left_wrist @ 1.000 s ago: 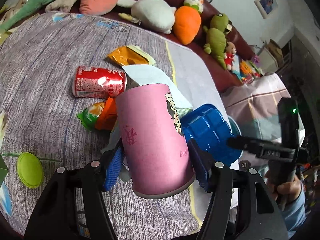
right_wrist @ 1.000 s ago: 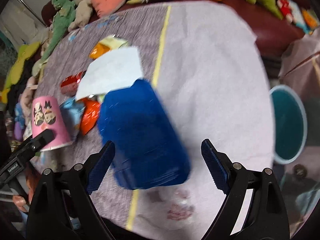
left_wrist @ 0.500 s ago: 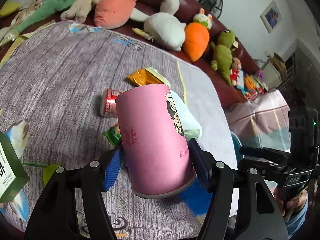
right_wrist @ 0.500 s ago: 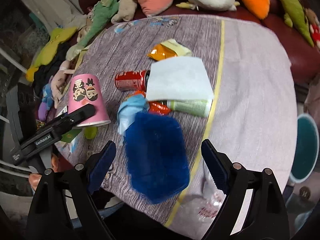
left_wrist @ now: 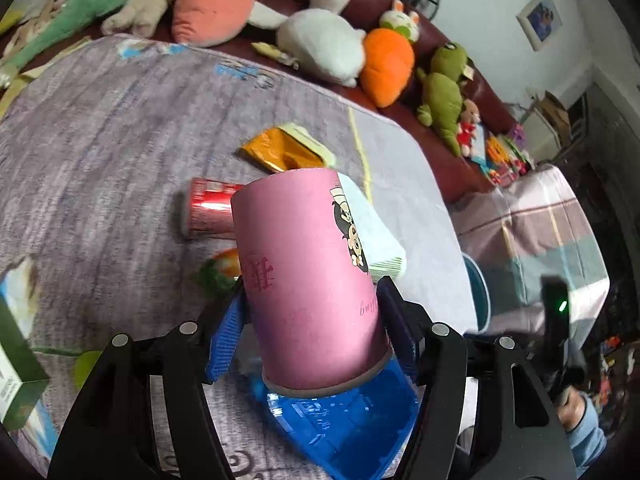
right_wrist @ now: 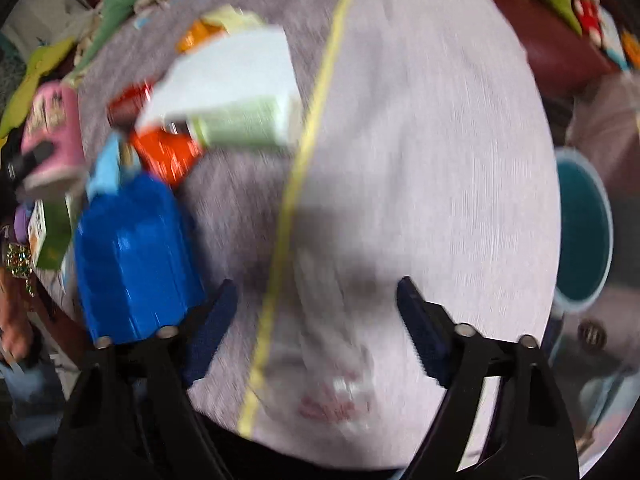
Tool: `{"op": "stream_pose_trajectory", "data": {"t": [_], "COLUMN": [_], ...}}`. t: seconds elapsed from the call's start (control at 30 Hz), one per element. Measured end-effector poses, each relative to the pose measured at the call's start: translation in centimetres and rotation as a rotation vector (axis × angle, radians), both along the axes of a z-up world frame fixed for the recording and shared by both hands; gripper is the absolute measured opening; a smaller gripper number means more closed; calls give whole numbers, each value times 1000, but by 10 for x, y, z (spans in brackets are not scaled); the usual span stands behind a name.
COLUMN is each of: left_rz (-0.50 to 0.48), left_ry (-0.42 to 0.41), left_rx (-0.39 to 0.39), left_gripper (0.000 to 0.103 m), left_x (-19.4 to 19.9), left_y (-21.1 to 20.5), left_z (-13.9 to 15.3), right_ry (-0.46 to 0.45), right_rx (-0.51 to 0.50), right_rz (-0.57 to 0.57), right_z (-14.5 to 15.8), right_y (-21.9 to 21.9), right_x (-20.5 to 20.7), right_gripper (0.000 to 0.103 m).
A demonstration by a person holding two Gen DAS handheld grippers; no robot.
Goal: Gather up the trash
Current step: 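Grasp the pink paper cup with left tool while right tool grasps the plastic bag, then carry cup and bag over the wastebasket and open both tools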
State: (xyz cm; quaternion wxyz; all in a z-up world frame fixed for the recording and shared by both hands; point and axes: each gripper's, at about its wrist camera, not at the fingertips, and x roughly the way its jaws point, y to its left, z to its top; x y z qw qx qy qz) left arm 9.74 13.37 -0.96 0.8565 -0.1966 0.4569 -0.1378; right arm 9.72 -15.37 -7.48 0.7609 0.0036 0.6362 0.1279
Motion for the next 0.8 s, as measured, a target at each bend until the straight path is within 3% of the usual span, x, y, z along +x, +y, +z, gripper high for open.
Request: {"op": "stream_pose_trajectory", "data": {"t": [0.13, 0.2, 0.23, 0.3, 0.53, 0.8], "left_rz": [-39, -51, -57, -67, -116, -275], "left_ry": [-6, -14, -20, -36, -58, -19], "left_rx": [1, 7, 12, 22, 71, 125], "left_gripper": [65, 65, 65, 65, 65, 65], "left_x": [1, -1, -2, -4, -4, 29], "left_y": [-22, -33, -38, -47, -90, -196], "left_z": [3, 8, 11, 19, 35, 25], "right_ry": [84, 94, 96, 63, -75, -257], "right_rx": [24, 35, 46, 50, 134, 229], "right_rz": [-13, -11, 0, 13, -54, -293], "right_z": [-26, -31, -34, -32, 1, 47], "right_y": [-14, -17, -18, -19, -52, -172], "right_x": [-24, -30, -32, -34, -26, -11], "right_gripper": [61, 49, 37, 33, 31, 31]}}
